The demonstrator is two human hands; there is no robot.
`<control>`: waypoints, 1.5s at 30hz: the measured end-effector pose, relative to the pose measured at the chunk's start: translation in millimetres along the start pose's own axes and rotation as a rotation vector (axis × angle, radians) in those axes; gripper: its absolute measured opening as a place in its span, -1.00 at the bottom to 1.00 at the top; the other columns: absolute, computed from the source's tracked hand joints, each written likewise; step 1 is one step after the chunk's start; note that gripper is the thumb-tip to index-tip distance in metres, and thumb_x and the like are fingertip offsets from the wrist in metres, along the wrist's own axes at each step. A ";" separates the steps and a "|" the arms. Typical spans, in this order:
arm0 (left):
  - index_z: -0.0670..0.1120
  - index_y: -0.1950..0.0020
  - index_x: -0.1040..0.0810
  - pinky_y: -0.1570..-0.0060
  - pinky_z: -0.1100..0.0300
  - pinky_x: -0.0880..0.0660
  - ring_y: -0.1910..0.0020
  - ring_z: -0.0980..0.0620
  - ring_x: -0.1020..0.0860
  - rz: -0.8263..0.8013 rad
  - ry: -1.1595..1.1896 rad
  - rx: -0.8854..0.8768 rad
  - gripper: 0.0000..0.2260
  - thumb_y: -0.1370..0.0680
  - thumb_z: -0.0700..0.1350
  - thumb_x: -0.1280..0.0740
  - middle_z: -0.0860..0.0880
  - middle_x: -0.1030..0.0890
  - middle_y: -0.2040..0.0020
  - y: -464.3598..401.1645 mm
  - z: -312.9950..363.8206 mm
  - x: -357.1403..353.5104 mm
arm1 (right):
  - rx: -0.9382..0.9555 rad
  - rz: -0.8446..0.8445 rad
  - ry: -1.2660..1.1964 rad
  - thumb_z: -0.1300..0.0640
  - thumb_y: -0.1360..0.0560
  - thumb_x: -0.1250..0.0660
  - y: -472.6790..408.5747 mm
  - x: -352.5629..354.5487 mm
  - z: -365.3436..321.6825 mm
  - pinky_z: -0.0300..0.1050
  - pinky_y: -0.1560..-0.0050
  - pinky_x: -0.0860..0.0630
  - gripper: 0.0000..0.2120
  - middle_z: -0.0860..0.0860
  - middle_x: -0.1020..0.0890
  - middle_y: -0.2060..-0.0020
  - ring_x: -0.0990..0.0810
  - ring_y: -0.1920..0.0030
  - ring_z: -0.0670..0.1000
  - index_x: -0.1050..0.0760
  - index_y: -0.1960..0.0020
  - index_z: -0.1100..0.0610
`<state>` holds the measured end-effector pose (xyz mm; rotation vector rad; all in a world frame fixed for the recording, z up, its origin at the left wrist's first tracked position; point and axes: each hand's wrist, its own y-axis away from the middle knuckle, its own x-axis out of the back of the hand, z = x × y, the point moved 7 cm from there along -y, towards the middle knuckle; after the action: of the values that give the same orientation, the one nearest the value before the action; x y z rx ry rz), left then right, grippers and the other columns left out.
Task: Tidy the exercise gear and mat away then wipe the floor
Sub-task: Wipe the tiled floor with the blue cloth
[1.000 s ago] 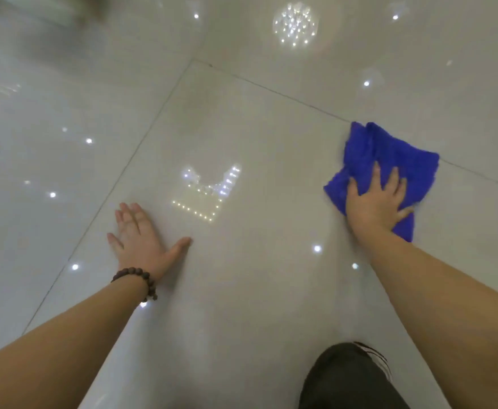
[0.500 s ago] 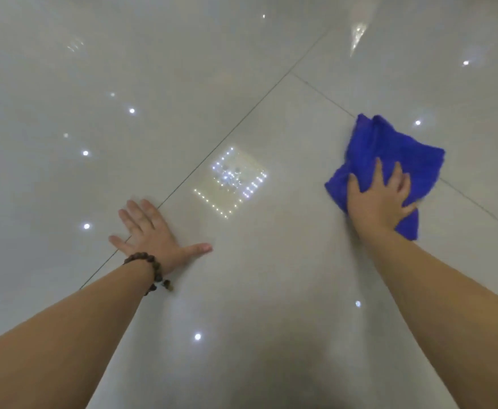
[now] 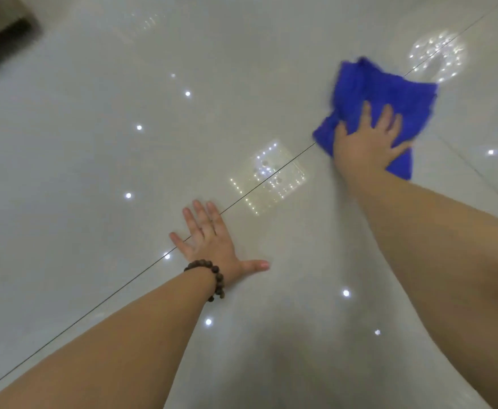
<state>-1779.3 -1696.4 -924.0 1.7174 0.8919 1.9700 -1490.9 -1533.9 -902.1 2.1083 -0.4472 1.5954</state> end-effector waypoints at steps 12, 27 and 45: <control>-0.17 -0.40 0.57 -0.34 -0.41 0.27 -0.43 -0.22 0.49 -0.009 0.000 0.001 0.43 -0.02 0.66 -0.18 -0.19 0.52 -0.44 7.4 2.3 5.1 | 0.004 -0.092 0.026 -0.30 -0.51 -0.09 87.0 22.9 143.6 0.31 -0.43 0.00 -0.39 -0.07 -0.03 -0.54 0.05 -0.53 0.01 -0.04 -0.51 -0.21; -0.13 -0.37 0.61 -0.32 -0.43 0.27 -0.40 -0.22 0.52 -0.187 -0.128 -0.261 0.38 -0.12 0.58 -0.29 -0.18 0.61 -0.37 128.9 49.1 -97.3 | -0.430 -0.188 0.059 -0.32 -0.50 -0.08 270.9 43.8 315.9 0.29 -0.42 -0.09 -0.32 -0.01 0.01 -0.55 0.05 -0.52 0.07 0.04 -0.53 -0.16; -0.14 -0.50 0.41 -0.38 -0.39 0.13 -0.50 -0.20 0.33 0.026 -0.213 -0.274 0.34 -0.14 0.54 -0.34 -0.20 0.37 -0.52 144.4 52.9 -102.3 | -0.865 -0.076 -0.102 -0.26 -0.50 -0.18 491.9 57.9 479.4 0.31 -0.37 -0.18 -0.33 0.03 -0.07 -0.53 -0.05 -0.49 0.14 -0.08 -0.53 -0.10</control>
<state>-1691.3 -1856.8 -899.0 1.7421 0.5033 1.7864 -1337.4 -2205.3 -875.1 1.5039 -0.8865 0.9756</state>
